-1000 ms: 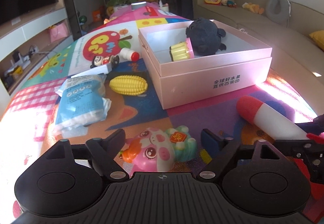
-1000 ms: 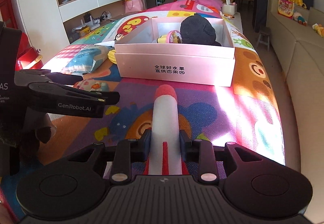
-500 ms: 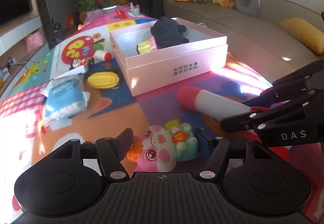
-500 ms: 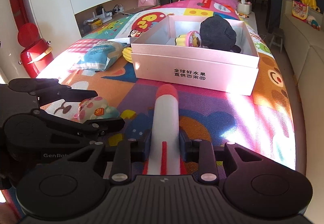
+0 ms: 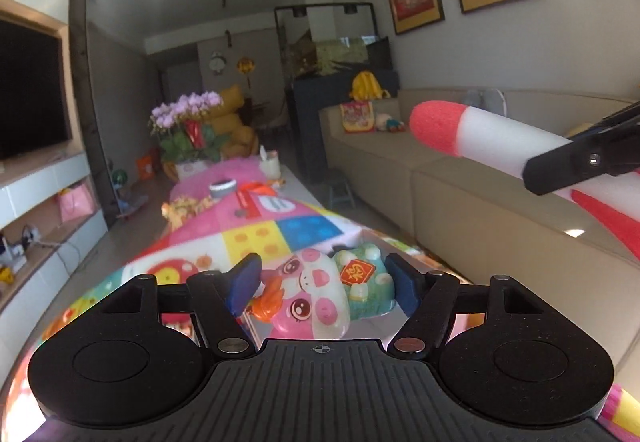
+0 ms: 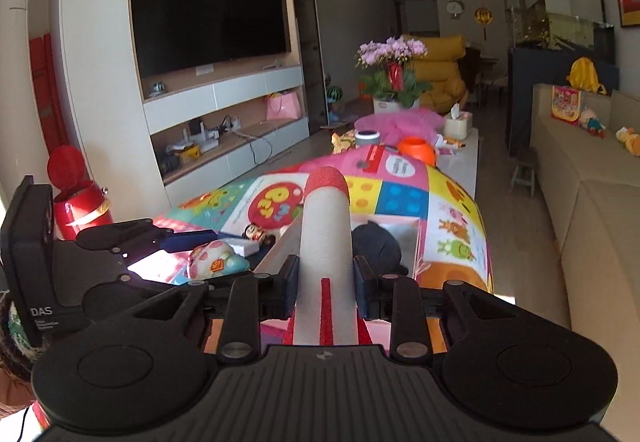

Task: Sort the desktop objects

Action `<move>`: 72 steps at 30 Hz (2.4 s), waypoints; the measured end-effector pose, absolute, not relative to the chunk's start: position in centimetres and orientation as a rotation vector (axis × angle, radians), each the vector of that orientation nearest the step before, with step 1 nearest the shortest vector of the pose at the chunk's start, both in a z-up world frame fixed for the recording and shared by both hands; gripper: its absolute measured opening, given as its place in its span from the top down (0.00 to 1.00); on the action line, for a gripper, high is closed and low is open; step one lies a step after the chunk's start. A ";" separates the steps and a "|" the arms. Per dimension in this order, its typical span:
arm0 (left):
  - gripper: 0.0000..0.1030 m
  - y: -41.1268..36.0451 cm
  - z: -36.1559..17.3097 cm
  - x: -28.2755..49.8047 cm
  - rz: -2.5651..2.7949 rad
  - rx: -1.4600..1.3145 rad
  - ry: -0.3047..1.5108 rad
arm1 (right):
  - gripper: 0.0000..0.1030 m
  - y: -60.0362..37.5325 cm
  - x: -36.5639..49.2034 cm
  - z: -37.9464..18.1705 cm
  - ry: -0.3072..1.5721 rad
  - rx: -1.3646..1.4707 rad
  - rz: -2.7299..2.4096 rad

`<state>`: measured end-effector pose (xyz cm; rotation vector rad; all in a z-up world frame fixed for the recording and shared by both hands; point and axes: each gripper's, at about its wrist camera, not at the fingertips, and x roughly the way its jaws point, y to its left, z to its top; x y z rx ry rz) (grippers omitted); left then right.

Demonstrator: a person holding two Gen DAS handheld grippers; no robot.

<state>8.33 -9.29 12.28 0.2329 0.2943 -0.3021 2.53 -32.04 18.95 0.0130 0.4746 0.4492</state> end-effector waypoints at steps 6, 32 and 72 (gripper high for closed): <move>0.04 -6.1 11.4 9.8 -0.253 0.088 0.405 | 0.73 -31.1 5.4 20.8 0.428 0.005 0.410; 0.00 2.7 0.9 1.2 -0.090 -0.113 0.667 | 0.70 -18.9 20.5 12.7 0.746 0.037 0.352; 0.00 2.4 0.7 1.0 -0.069 -0.111 0.666 | 0.72 -3.5 16.8 3.8 0.750 -0.679 0.538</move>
